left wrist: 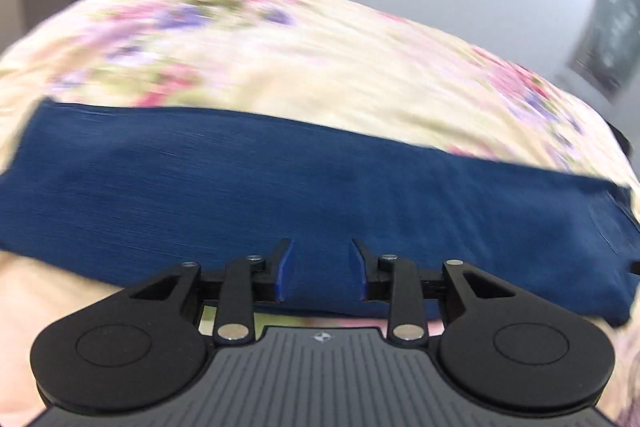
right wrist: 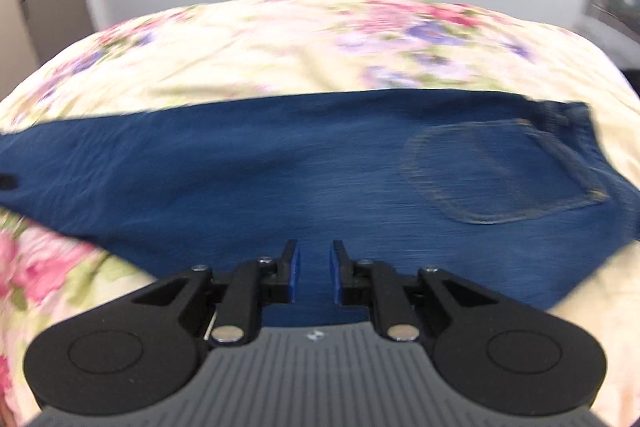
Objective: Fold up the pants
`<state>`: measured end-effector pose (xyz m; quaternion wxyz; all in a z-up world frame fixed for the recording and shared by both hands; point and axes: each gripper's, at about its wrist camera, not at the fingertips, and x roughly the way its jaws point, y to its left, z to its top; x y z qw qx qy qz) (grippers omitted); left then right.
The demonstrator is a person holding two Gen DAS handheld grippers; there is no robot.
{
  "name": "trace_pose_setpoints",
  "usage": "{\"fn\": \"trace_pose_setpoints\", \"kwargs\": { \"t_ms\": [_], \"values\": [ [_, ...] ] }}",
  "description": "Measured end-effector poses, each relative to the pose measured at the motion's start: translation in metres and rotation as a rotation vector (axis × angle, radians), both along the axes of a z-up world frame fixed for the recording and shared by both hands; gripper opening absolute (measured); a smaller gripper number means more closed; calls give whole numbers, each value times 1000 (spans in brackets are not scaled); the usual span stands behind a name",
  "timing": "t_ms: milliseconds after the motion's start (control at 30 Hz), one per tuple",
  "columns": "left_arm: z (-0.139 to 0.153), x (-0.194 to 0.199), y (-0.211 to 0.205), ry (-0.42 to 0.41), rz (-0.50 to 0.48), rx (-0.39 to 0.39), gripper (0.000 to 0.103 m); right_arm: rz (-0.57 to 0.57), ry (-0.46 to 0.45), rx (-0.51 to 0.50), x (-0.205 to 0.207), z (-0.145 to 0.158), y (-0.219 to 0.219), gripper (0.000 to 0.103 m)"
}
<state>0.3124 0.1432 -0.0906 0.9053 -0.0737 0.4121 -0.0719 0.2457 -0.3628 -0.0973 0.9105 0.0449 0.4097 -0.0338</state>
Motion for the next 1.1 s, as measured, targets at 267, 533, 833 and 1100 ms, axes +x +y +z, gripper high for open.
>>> {"fn": "trace_pose_setpoints", "kwargs": {
  "t_ms": [267, 533, 833, 1100],
  "values": [
    [-18, 6, 57, 75, 163, 22, 37, -457, -74, 150, -27, 18, -176, 35],
    [-47, 14, 56, 142, 196, 61, 37, -739, -116, 638, -38, -33, -299, 57],
    [-49, 21, 40, 173, 227, 129, 38, -785, -209, 900, -31, -87, -335, 25],
    [-51, 23, 37, 174, 225, 157, 38, -271, -337, 251, 6, 35, -278, 2]
  ]
}}
